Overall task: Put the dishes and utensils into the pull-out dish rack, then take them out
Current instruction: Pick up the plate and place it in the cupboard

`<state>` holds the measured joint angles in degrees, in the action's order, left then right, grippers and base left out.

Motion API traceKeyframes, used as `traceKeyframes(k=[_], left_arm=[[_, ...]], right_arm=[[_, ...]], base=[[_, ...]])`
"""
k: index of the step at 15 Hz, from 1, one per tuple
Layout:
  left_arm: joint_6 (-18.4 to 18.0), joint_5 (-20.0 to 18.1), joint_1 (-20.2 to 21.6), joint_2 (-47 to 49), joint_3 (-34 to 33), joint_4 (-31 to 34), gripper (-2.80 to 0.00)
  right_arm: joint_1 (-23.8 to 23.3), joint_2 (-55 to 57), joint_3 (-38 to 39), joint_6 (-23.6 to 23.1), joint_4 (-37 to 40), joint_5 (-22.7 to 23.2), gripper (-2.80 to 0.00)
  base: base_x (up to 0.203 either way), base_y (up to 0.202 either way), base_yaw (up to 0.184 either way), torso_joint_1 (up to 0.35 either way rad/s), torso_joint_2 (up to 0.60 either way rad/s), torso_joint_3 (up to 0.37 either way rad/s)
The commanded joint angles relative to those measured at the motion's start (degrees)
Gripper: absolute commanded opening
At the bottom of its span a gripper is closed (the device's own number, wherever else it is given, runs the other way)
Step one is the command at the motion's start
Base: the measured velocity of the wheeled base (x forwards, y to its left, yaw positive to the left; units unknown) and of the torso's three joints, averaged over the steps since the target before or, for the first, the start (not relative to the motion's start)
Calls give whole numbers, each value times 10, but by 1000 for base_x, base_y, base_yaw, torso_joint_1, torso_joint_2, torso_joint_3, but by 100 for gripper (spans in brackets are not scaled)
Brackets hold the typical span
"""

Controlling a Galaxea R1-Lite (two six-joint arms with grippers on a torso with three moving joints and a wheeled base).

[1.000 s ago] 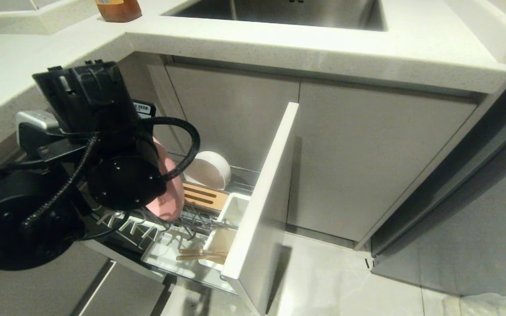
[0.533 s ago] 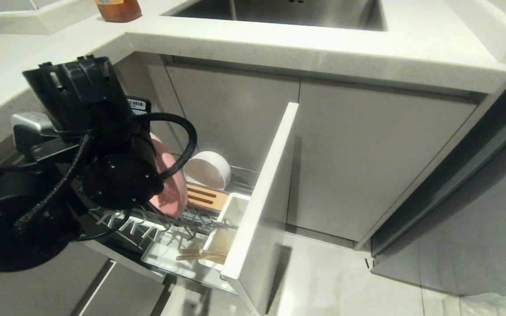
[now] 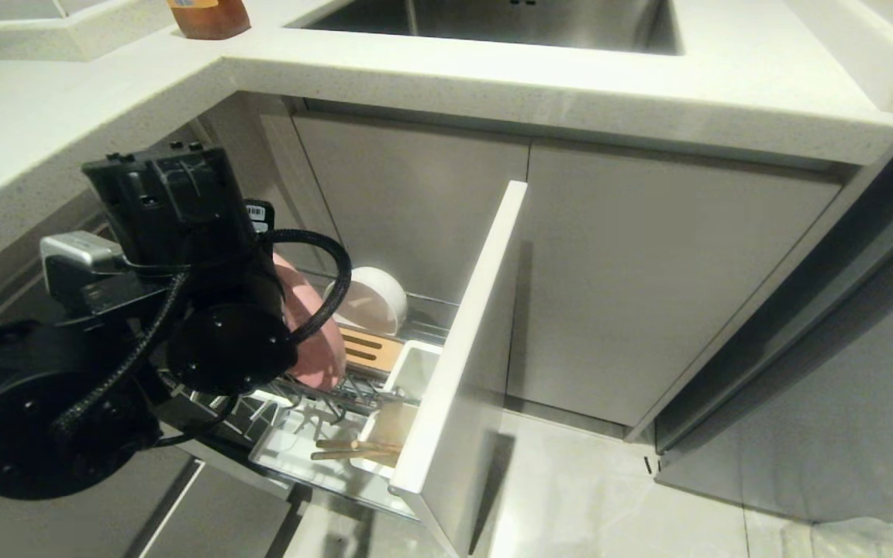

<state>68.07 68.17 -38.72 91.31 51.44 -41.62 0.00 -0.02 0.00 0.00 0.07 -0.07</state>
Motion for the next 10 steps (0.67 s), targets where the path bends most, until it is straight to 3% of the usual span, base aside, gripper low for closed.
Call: traceKeyframes(k=[1, 10], left_arm=[[3, 5, 1, 10, -3, -2, -280], [-1, 5, 10, 48, -6, 22, -280]], right_arm=[[0, 0, 0, 0, -1, 1, -280], [0, 0, 0, 0, -1, 1, -280]], base=[[0, 0, 0, 0, 0, 0], [0, 0, 0, 0, 0, 0]])
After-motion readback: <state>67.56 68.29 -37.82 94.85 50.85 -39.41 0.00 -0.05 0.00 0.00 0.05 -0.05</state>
